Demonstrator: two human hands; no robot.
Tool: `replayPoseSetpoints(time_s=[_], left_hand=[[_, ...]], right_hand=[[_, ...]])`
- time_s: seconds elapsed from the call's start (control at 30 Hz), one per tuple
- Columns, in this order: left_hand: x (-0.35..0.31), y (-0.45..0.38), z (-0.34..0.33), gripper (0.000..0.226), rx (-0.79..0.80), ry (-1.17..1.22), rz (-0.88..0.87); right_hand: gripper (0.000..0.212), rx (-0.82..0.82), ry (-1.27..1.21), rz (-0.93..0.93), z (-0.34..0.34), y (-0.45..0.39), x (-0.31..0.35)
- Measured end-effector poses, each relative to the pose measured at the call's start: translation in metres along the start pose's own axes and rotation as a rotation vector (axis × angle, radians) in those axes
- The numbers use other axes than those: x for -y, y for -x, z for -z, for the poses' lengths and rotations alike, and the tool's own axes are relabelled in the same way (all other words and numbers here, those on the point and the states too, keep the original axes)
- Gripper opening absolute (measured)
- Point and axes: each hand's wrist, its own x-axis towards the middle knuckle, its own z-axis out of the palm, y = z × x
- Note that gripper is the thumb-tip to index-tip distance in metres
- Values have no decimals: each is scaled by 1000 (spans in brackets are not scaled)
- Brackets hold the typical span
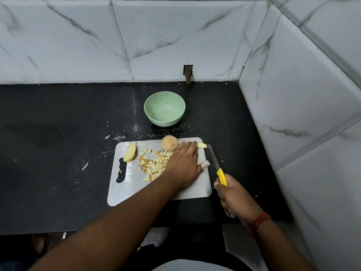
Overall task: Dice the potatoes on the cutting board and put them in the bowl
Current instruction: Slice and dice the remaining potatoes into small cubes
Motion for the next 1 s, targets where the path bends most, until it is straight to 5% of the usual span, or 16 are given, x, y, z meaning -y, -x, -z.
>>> replayPoseSetpoints(time_s=[1.0], left_hand=[[5,40,-25,75,-75,31,58]], right_hand=[[15,13,29,18,3,-1,-1]])
